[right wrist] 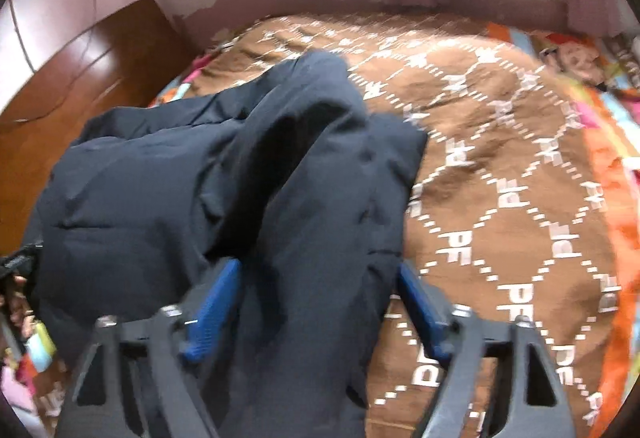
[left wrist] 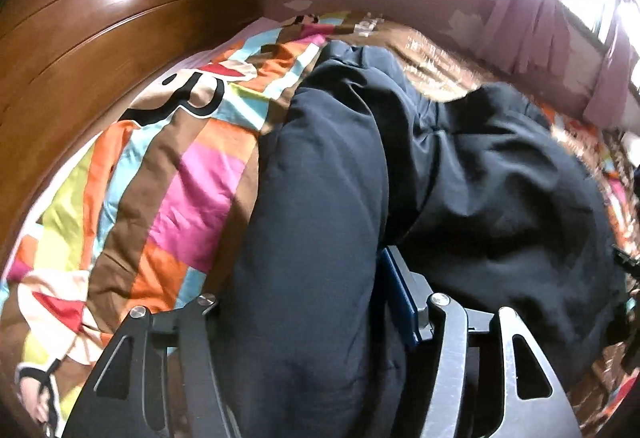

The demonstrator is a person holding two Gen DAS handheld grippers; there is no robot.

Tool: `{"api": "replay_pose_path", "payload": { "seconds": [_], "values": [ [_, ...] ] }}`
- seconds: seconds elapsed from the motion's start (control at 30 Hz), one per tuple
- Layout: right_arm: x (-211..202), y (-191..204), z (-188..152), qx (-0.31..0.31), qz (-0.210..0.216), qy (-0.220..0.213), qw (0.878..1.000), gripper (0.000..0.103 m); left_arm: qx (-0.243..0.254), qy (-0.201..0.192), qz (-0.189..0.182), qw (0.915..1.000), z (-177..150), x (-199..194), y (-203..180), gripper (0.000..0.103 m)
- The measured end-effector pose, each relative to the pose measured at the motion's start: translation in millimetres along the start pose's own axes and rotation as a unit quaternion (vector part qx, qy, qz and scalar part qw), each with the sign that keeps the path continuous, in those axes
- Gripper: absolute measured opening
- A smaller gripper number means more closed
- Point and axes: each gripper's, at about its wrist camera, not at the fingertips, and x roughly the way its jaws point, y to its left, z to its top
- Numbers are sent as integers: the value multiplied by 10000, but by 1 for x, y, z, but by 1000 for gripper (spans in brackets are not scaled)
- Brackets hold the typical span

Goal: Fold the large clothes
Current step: 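Carry the jacket bundle with both tools and lower it onto the bed, then open both tools and pull them back from the jacket bundle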

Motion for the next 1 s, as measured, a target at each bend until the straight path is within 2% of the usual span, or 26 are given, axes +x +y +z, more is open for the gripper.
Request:
{"api": "replay_pose_path", "payload": {
  "seconds": [0.07, 0.1, 0.13, 0.23, 0.53, 1.0],
  "values": [
    [-7, 0, 0, -32, -134, -196, 9997, 93, -73, -121, -143, 9998, 1, -8, -1, 65],
    [-12, -1, -1, -2, -94, -267, 9996, 93, -94, -195, -176, 9996, 1, -13, -2, 71],
    [-15, -1, 0, 21, -71, -312, 9995, 96, -79, -284, -159, 9994, 1, -19, -5, 82],
    [-27, 6, -3, 43, -138, -536, 9985, 99, 31, -642, -90, 9979, 1, -38, -14, 93],
    [-68, 40, -2, 143, -18, -1181, 9929, 103, -53, -1322, -1, 9912, -6, -86, -24, 101],
    [-157, 106, -18, -304, 270, -2079, 9773, 103, 173, -2057, -281, 9781, -24, -172, -63, 101]
  ]
}}
